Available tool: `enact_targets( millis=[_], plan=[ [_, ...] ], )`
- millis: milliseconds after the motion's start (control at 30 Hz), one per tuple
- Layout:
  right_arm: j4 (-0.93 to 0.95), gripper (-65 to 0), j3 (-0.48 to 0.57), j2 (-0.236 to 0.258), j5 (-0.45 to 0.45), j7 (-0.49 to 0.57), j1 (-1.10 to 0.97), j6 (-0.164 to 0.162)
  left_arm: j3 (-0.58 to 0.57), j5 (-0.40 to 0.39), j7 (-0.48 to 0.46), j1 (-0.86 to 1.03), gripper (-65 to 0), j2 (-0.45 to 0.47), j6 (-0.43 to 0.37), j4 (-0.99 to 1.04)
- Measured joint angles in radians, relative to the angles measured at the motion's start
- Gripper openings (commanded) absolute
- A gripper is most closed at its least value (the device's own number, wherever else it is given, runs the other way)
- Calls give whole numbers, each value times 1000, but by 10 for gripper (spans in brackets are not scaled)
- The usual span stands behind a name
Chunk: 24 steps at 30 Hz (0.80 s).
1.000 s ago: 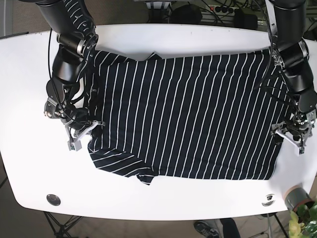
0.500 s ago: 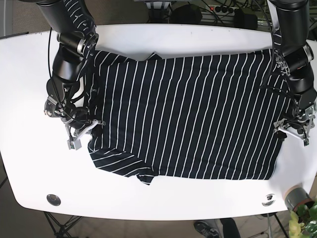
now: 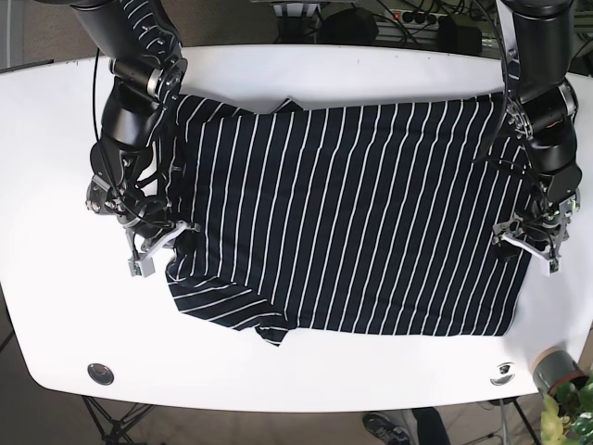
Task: Fold the T-shirt properly
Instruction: 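Grasp the shirt's side edges with both grippers and smooth it flat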
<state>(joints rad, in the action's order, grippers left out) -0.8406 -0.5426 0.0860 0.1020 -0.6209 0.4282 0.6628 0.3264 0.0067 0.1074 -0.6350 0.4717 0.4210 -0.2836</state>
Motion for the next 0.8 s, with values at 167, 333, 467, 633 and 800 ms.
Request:
enact_targets(
  millis=[167, 333, 467, 633, 800],
  plan=[
    [0, -626, 0, 0, -1, 0, 0, 0, 0, 0, -3, 6, -201, 2, 11, 0],
    [0, -626, 0, 0, 0, 0, 0, 0, 0, -3, 7, 14, -542, 3, 6, -6],
    [-1, -626, 0, 0, -1, 0, 0, 0, 1, -7, 8, 17, -650, 4, 7, -6],
    [-1, -626, 0, -3, 0, 0, 0, 0, 8, -34, 53, 61, -650, 8, 18, -30],
    [-1, -626, 0, -3, 2, -2, -3, 0, 112, -60, 121, 247, -650, -1, 37, -222]
  ],
)
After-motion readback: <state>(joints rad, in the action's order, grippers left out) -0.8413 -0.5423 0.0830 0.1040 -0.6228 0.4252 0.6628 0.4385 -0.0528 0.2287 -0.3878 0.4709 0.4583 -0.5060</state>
